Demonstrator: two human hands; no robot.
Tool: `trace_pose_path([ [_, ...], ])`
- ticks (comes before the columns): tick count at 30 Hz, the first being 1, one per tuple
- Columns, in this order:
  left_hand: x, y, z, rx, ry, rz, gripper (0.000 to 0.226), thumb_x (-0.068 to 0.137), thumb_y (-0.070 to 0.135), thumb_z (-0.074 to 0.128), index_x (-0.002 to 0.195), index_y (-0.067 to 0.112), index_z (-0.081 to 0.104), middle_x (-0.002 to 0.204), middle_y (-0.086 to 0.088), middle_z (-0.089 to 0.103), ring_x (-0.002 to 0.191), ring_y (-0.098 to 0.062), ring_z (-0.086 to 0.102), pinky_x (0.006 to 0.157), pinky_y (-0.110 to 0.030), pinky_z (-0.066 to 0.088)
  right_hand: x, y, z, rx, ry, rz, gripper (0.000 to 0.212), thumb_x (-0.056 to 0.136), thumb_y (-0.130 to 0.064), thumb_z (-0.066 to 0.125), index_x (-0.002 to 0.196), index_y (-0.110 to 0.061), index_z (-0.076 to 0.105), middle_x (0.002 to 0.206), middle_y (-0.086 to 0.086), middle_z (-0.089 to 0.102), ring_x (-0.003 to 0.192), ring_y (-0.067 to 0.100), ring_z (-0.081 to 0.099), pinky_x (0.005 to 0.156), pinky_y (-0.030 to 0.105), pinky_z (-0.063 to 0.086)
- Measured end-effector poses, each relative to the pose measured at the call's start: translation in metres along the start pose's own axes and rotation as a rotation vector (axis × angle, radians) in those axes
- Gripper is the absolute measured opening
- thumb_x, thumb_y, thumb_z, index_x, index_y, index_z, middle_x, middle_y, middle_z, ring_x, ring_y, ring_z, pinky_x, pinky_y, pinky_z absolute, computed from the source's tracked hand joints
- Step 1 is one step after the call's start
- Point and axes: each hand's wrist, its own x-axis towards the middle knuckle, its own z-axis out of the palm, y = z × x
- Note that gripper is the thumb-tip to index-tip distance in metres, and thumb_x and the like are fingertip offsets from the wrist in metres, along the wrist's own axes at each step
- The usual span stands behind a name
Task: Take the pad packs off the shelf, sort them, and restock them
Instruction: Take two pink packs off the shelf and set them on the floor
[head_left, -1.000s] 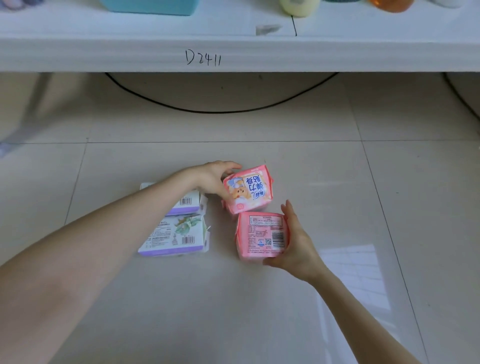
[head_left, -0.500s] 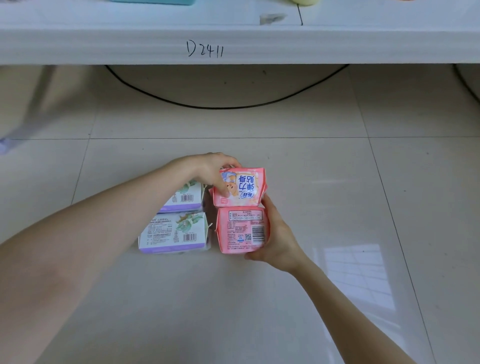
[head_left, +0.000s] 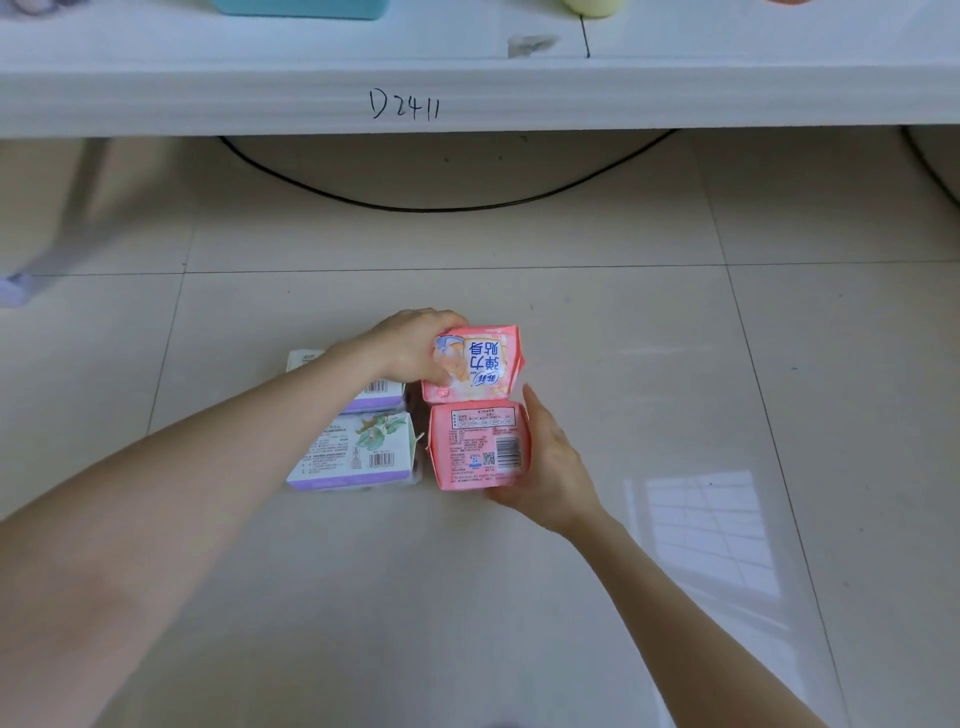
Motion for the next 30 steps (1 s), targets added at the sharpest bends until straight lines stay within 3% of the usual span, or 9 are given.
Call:
trace_pose_path([
  [3,-0.025,0.000,0.005,0.073,0.133,0.018,0.077,0.082,0.025,0.073,0.147,0.021,0.033,0.142,-0.007,0.045,0.128,-0.026,0.043,0.104,-0.035,0.036,-0.015,-0.008,-0.009,-0.196,-0.015,0.003,0.118,0.068,-0.046,0.078,0.153,-0.020,0.000,0.160,-0.001,0.015,0.143,0.020,0.023,0.113,0.045,0.027],
  [6,-0.058,0.002,0.008,0.178,0.182,0.027,0.075,0.087,0.035,0.066,0.150,0.020,0.028,0.153,-0.007,0.034,0.142,-0.027,0.027,0.116,-0.040,0.021,-0.037,-0.024,-0.020,-0.327,-0.033,0.005,0.106,0.079,-0.052,0.065,0.153,-0.022,-0.005,0.162,-0.002,0.006,0.147,0.019,0.013,0.117,0.046,0.015],
  [9,-0.097,0.010,0.007,0.296,0.174,-0.023,0.068,0.093,0.043,0.055,0.151,0.022,0.026,0.158,-0.004,0.025,0.147,-0.025,0.014,0.119,-0.043,0.012,-0.060,-0.043,-0.034,-0.445,-0.063,0.013,0.095,0.087,-0.054,0.053,0.153,-0.022,-0.008,0.162,-0.002,0.002,0.148,0.019,0.004,0.118,0.047,0.008],
  [19,-0.234,0.072,-0.040,0.555,0.078,-0.089,0.064,0.097,0.050,0.037,0.152,0.024,0.018,0.161,-0.002,0.016,0.149,-0.021,0.003,0.119,-0.046,0.000,-0.138,-0.134,-0.105,-0.612,-0.133,0.044,0.077,0.095,-0.053,0.036,0.153,-0.020,-0.003,0.162,0.003,0.004,0.149,0.023,0.003,0.116,0.054,0.001],
  [30,-0.380,0.174,-0.141,0.487,0.121,-0.190,0.065,0.096,0.049,0.041,0.152,0.025,0.016,0.162,-0.001,0.009,0.149,-0.020,0.001,0.118,-0.047,0.000,-0.229,-0.265,-0.221,-0.693,-0.100,-0.001,0.071,0.096,-0.051,0.033,0.153,-0.019,0.005,0.161,0.004,0.010,0.148,0.022,0.005,0.116,0.053,0.000],
])
